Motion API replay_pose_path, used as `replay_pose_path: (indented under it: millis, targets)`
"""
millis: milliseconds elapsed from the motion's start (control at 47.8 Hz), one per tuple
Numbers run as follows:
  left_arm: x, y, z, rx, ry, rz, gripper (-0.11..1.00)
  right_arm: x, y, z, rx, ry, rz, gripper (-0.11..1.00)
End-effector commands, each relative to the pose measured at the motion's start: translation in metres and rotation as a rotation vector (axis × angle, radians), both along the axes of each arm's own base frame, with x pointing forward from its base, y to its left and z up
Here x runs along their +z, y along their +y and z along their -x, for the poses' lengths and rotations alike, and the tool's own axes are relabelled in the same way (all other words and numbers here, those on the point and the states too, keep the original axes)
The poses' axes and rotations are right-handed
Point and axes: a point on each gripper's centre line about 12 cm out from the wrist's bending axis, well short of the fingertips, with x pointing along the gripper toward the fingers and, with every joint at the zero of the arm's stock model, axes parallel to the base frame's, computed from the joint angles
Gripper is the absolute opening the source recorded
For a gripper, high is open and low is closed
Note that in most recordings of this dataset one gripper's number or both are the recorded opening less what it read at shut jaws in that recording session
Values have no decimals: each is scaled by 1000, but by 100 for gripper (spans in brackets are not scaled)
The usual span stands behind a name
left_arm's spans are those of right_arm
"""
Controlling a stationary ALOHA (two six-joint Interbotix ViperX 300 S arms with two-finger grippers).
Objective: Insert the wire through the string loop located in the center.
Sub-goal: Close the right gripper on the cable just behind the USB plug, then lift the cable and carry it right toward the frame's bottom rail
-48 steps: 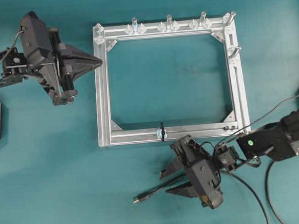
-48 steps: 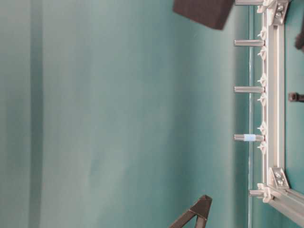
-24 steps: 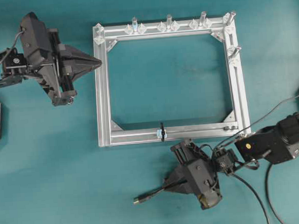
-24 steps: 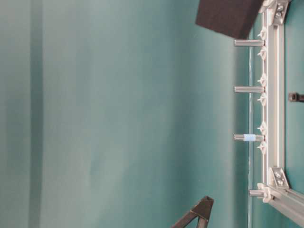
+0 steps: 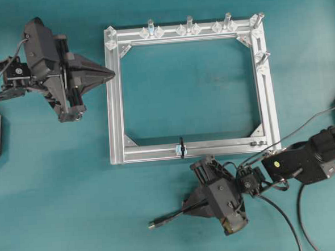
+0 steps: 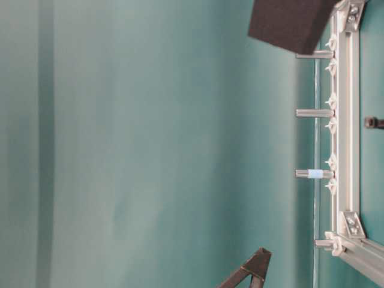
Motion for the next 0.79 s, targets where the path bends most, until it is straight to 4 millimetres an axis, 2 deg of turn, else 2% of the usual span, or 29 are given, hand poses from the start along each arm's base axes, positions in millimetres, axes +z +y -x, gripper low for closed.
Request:
replay_pose_path:
  millis: [0,105,397,544,774]
  targets:
    - [8,-2,-2,-5,-28,0,1,10,3,-4,5,-28,-9,7]
    - [8,-3,-3,-10,-28,0,1,13,3,-3,5,-33,-12,7]
    - [10,-4,-4,-15,-34,-3,1,40,0,5,6,-86,-28,7]
    - [10,-4,-4,-13,-36,-2,1,54,-4,15,1,-98,-35,7]
    - [10,-4,-4,-13,-34,-1,1,61,-17,38,-63,-25,-49,7]
